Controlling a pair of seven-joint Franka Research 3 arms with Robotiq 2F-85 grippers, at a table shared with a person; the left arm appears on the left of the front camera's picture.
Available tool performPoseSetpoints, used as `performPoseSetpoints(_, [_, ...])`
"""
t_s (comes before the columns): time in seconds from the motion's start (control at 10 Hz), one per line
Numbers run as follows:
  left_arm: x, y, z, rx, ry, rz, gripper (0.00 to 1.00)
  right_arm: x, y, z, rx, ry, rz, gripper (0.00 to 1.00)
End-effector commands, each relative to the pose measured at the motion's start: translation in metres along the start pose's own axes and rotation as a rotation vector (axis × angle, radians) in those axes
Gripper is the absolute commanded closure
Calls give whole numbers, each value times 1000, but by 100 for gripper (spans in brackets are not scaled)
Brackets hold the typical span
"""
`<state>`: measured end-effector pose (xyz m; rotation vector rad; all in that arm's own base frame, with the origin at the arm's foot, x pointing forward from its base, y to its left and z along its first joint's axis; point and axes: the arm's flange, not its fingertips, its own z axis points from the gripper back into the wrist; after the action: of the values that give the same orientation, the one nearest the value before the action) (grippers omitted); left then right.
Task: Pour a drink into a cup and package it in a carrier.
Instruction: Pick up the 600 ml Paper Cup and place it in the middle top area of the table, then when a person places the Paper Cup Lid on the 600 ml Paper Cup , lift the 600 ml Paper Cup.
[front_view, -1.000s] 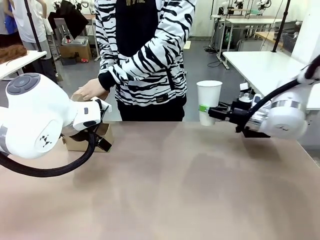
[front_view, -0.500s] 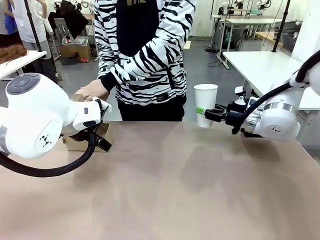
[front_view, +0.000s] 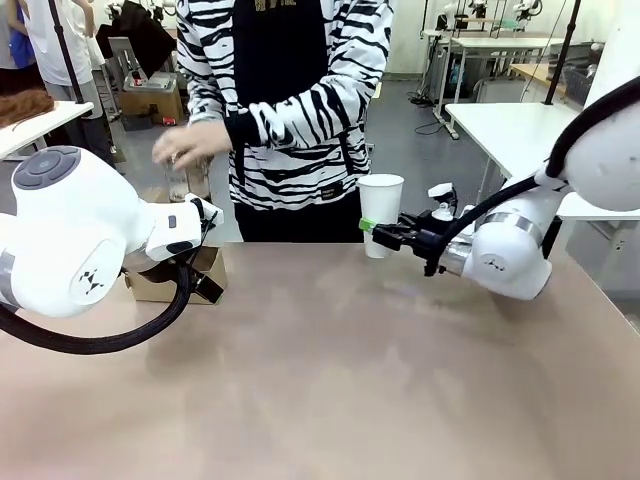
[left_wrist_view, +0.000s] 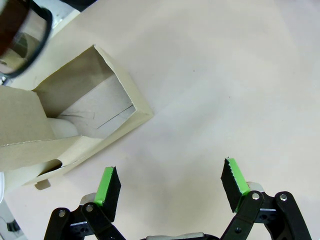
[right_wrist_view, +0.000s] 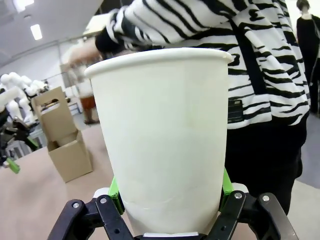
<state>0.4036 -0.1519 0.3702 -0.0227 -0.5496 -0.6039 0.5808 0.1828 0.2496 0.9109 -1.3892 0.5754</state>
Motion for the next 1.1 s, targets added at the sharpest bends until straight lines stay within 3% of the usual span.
performPoseSetpoints(0.0, [0,0,0,-2,-1,0,0,-12,-4,-15,-75,-7,85,20])
performPoseSetpoints(0.2, [0,0,0,-2,-1,0,0,-20,-11,-17,-46,-18,67,20])
performPoseSetpoints(0.4, [0,0,0,-2,-1,0,0,-19,-24,-18,5,41,24,20])
performPoseSetpoints(0.5, [0,0,0,-2,-1,0,0,-21,-11,-11,-26,0,41,20])
performPoseSetpoints(1.0, [0,0,0,-2,-1,0,0,-21,-11,-11,-26,0,41,20])
